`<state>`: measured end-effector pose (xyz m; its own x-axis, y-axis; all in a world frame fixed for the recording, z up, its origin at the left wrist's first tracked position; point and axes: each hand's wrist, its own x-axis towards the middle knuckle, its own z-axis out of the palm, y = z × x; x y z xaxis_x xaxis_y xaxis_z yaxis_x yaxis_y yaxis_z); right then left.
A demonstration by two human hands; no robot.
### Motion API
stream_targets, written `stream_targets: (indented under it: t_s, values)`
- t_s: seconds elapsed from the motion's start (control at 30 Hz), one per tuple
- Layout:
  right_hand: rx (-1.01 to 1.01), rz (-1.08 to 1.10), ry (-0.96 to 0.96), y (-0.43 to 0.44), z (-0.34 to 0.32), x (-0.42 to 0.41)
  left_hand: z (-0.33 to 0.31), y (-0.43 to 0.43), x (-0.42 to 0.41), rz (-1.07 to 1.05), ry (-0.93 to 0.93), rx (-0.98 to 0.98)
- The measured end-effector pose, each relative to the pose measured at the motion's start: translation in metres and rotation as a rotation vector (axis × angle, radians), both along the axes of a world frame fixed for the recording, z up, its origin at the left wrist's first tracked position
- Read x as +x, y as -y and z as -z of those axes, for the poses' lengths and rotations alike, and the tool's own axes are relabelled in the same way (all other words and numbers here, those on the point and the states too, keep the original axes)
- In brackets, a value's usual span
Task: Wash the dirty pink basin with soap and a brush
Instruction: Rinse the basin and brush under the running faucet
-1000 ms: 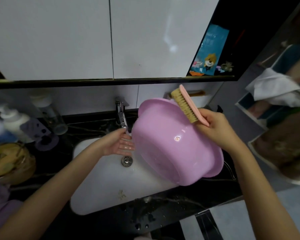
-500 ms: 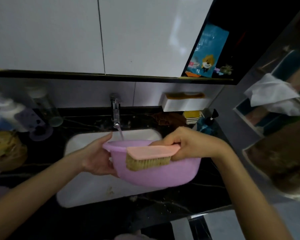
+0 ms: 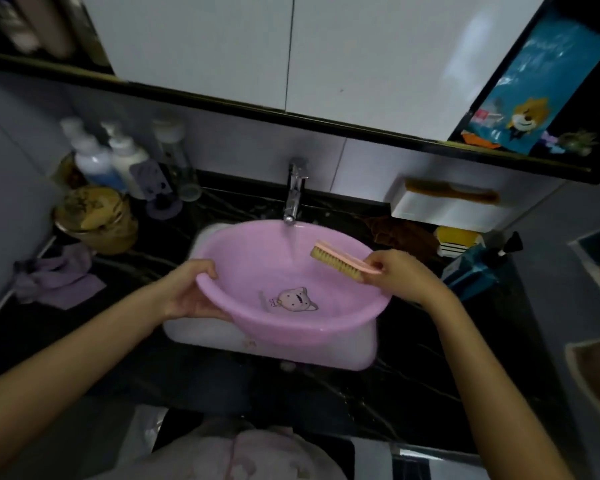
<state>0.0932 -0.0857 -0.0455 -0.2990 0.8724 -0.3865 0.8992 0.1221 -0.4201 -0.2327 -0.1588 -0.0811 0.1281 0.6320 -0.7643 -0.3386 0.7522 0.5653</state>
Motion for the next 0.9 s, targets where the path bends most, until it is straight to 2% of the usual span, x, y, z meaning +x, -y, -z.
stream_targets:
  t_s: [0.07,0.2,0.4,0.5,0.67,0.8,0.9]
  values:
    - [0.01,0.102,0.02,-0.007,0.021,-0.001,0.002,0.009,-0.002,-0.047,-0.078,0.081]
    - [-0.061,0.368,-0.146,-0.009,0.058,-0.005,0.024,0.031,-0.004,-0.051,-0.227,0.199]
    - [-0.132,0.549,-0.284,-0.003,0.086,-0.002,0.035,0.042,0.005,-0.109,-0.225,0.271]
    - [-0.14,0.614,-0.409,0.0,0.079,0.006,0.045,0.032,-0.004,-0.111,-0.209,0.289]
    - [-0.195,0.689,-0.744,0.015,0.044,0.02,0.077,0.006,-0.01,-0.051,-0.344,0.337]
    - [-0.115,0.77,-0.837,0.03,0.02,0.027,0.098,-0.027,0.012,0.006,-0.588,0.351]
    - [-0.004,0.876,-0.895,0.037,0.007,0.028,0.105,-0.048,0.027,0.036,-0.565,0.328]
